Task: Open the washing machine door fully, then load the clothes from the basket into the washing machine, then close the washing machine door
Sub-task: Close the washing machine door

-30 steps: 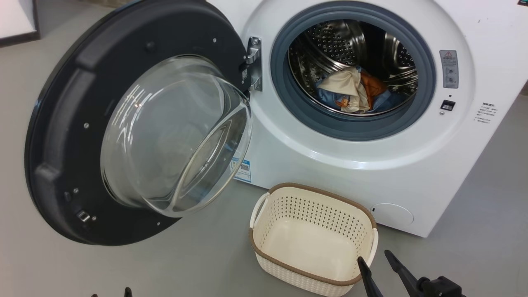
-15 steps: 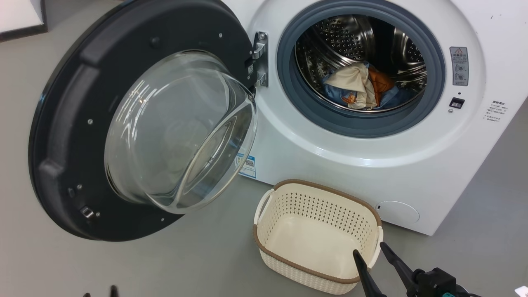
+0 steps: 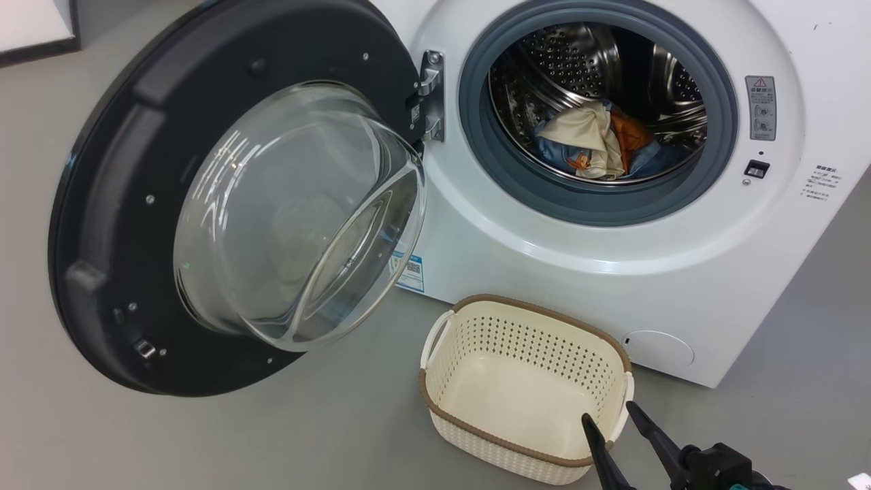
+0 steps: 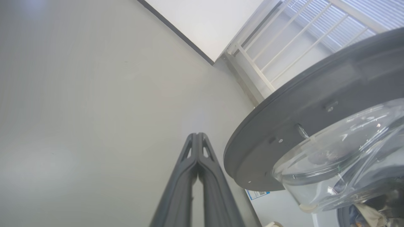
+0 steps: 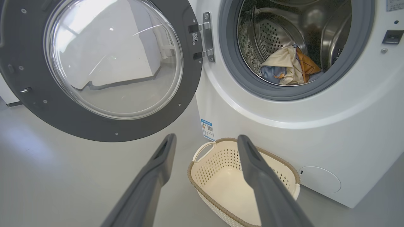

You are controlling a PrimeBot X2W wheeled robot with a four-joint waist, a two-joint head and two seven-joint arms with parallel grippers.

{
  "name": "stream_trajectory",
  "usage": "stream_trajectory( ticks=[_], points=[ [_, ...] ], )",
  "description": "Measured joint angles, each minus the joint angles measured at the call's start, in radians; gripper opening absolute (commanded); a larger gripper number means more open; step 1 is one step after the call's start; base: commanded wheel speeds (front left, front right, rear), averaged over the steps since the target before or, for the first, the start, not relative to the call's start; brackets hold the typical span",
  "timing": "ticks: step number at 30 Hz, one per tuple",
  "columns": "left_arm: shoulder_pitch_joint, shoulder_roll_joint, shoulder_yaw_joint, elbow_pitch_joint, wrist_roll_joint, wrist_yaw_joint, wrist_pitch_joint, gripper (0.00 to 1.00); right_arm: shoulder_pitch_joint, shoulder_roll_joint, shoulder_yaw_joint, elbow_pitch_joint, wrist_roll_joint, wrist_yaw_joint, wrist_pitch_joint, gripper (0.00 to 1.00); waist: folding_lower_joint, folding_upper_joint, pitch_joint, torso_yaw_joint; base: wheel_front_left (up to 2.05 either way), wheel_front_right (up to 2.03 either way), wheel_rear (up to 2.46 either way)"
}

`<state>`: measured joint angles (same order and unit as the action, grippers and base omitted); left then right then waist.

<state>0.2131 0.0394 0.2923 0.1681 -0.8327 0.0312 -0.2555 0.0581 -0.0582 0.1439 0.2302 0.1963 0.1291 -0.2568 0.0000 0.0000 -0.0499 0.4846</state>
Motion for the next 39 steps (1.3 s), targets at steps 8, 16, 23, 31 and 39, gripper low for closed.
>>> stream_trajectory(
  ticks=[8,16,23,31,39],
  points=[
    [-0.235,0.092,0.294,0.022,-0.499,0.033,0.227,0.0,0.003,0.001,-0.001,0.001,0.0,0.0,0.0,1.0,0.0,0.0,0.008,0.006,0.0,0.0,0.0],
    [-0.519,0.314,0.411,0.225,-0.704,0.15,0.394,0.0,0.004,0.002,-0.002,0.006,0.0,0.0,0.0,1.0,0.0001,0.0,0.006,0.0,0.0,0.0,0.0],
    [-0.72,0.377,0.394,0.386,-0.766,0.147,0.467,0.0,0.051,0.005,-0.028,-0.002,0.0,0.0,0.0,1.0,0.0,0.0,-0.009,-0.013,0.0,0.0,0.0],
    [-0.793,0.416,0.35,0.505,-0.769,0.108,0.545,0.0,0.064,0.01,-0.026,-0.008,0.0,0.0,0.0,1.0,0.0,0.0,-0.008,-0.059,0.0,0.0,0.0],
    [-0.814,0.426,0.346,0.621,-0.781,0.05,0.598,0.0,0.064,-0.004,-0.023,-0.008,-0.002,0.0,0.0,1.0,0.0,0.0,0.008,-0.102,0.0,0.0,0.0]
  ],
)
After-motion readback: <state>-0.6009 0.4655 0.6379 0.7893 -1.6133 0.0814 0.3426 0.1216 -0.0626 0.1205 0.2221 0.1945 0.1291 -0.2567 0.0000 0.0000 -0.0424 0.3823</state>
